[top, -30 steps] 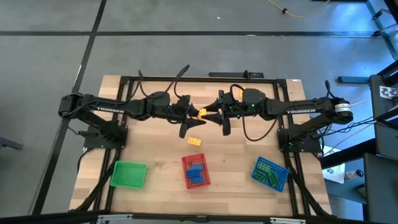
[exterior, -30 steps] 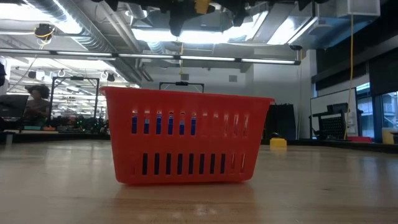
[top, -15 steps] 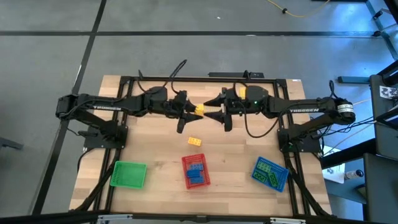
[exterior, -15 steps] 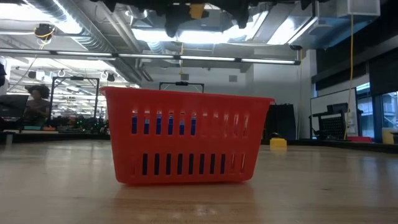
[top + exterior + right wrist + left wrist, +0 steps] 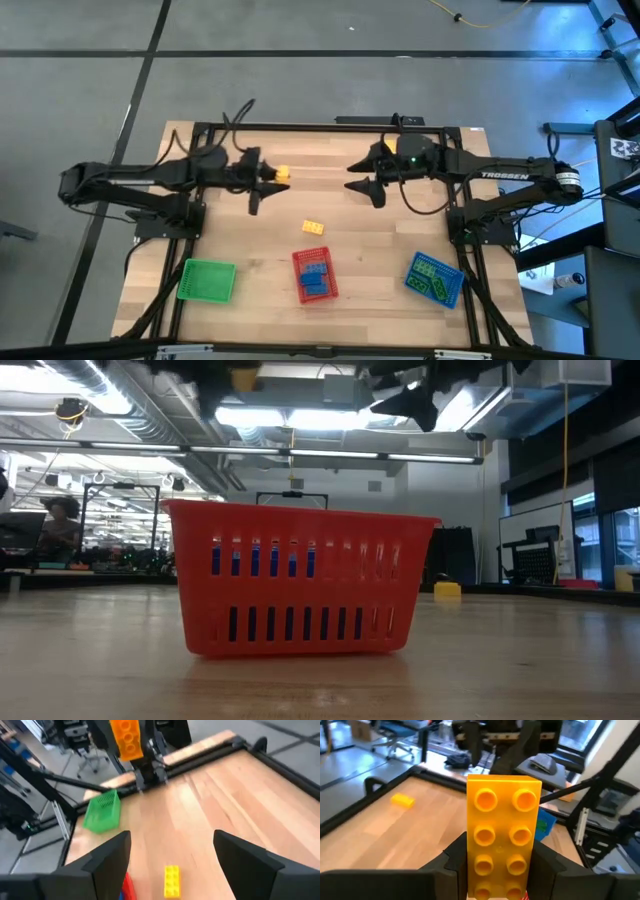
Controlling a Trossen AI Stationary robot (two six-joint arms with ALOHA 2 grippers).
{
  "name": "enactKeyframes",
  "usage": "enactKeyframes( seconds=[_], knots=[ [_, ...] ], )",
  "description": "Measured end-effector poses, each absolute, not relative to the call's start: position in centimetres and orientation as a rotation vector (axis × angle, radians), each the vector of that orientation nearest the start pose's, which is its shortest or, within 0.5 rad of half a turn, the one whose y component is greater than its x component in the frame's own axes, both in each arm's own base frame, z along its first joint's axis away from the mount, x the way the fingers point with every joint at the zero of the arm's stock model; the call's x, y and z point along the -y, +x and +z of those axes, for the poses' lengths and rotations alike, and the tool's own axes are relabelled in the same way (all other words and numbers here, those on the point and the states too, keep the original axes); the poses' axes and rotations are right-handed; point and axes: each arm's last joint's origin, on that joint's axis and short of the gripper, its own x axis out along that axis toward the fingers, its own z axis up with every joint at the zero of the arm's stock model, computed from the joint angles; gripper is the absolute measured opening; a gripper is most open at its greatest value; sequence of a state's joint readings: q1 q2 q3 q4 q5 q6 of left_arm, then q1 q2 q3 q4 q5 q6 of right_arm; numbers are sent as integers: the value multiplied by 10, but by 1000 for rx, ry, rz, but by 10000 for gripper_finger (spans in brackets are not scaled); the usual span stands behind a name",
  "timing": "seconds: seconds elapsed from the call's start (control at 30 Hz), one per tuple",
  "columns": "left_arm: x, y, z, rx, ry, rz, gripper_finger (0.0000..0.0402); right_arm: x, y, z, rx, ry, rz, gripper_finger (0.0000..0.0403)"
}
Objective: Sort & place blocks by color
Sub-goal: Put the left yellow game piece into the green bin
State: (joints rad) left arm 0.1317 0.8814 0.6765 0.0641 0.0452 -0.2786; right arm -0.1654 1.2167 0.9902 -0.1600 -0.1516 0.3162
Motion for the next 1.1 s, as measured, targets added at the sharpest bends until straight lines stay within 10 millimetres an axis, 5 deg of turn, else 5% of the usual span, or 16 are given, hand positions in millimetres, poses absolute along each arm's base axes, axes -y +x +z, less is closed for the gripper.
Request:
enactKeyframes(
  seconds=[0.23,0.57,0.93,1.1],
  knots=[
    [-11,170,281,-94,-337,147,123,34,270,304,-263,335,-15,287],
    [-8,164,286,-54,-319,156,123,32,269,292,-70,397,91,287],
    [-7,164,286,-66,-320,120,123,32,269,292,-71,395,74,287],
    [-2,163,306,-210,-365,33,123,32,269,290,-86,400,71,287]
  ],
)
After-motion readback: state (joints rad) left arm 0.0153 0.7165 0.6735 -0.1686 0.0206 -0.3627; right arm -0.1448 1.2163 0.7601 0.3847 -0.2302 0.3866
